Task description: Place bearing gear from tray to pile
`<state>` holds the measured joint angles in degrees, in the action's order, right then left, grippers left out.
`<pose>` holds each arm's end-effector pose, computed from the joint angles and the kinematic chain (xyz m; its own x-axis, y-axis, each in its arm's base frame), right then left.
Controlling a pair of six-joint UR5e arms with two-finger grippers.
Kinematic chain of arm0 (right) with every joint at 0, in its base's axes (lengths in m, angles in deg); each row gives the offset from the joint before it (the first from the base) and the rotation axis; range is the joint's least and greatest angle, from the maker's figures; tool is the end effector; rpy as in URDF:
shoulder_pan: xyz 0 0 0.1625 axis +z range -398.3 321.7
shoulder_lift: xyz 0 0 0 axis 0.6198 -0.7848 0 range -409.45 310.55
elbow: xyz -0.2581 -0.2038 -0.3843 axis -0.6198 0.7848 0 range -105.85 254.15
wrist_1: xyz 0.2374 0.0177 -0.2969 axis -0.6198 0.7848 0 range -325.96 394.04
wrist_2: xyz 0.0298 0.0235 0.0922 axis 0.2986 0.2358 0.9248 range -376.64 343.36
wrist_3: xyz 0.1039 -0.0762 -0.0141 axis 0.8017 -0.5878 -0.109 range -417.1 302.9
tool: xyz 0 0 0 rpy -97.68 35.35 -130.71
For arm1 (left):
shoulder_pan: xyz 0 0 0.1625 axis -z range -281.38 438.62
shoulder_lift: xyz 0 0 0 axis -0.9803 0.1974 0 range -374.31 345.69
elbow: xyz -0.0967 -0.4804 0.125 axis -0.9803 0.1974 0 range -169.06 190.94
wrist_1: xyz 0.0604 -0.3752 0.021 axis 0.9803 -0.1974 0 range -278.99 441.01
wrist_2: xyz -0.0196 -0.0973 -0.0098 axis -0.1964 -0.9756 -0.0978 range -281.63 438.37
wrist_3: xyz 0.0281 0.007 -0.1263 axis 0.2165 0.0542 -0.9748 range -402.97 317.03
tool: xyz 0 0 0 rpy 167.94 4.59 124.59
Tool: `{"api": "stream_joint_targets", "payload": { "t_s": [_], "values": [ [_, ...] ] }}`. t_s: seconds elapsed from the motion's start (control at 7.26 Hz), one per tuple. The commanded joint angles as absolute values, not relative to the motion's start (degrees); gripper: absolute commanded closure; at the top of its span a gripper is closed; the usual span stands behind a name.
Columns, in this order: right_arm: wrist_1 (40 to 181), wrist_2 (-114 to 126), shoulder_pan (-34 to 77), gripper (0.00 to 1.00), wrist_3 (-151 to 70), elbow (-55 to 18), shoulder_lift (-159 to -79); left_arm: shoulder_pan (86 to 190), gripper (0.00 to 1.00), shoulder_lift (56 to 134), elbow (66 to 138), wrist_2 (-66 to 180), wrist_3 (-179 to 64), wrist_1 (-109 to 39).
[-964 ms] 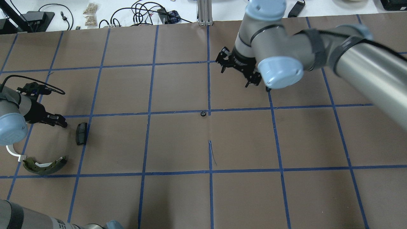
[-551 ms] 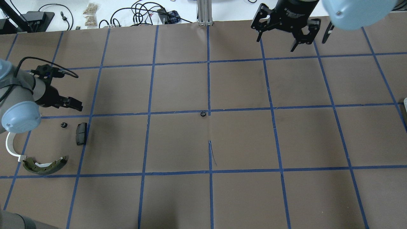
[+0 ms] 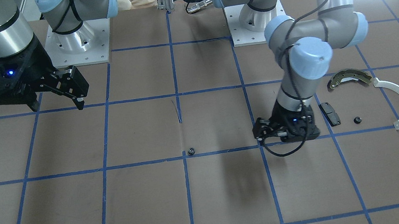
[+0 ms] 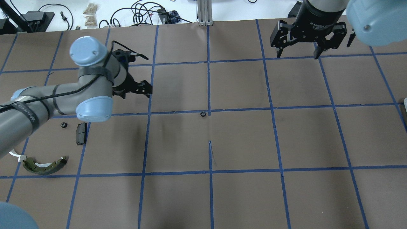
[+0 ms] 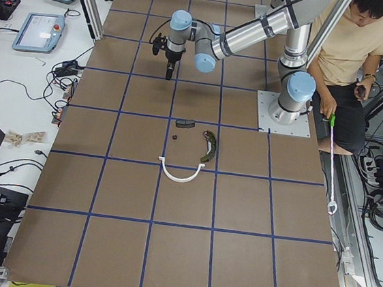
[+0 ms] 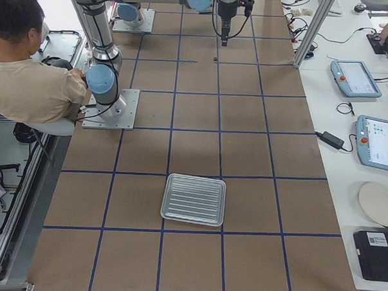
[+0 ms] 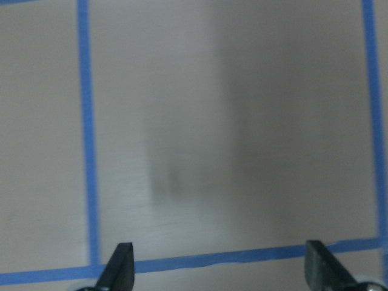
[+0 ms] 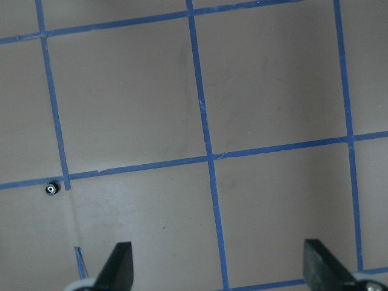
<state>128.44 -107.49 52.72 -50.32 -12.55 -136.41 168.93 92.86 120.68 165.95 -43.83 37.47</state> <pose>0.1401 -0.4908 0.5481 -0.9948 0.1013 0.0051 0.1005 0.9915 -0.0824 -0.1418 -0.5534 0.3205 -0.9990 -0.0022 0.0442 -0.0095 0.9862 -0.1651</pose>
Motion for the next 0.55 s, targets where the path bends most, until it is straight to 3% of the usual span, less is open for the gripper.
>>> {"api": "stream_joint_targets", "payload": {
  "t_s": [0.0, 0.41],
  "values": [
    [128.53, -108.05, 52.76, 0.00, -51.30, -11.47, -136.73, 179.65, 0.00, 96.14, 113.81, 165.65, -55.94, 31.67],
    [128.96, -107.87, 52.76, 0.00, -51.22, -11.80, -136.72, 187.59, 0.00, 103.18, 110.52, 166.09, -65.46, 31.70]
  ]
}}
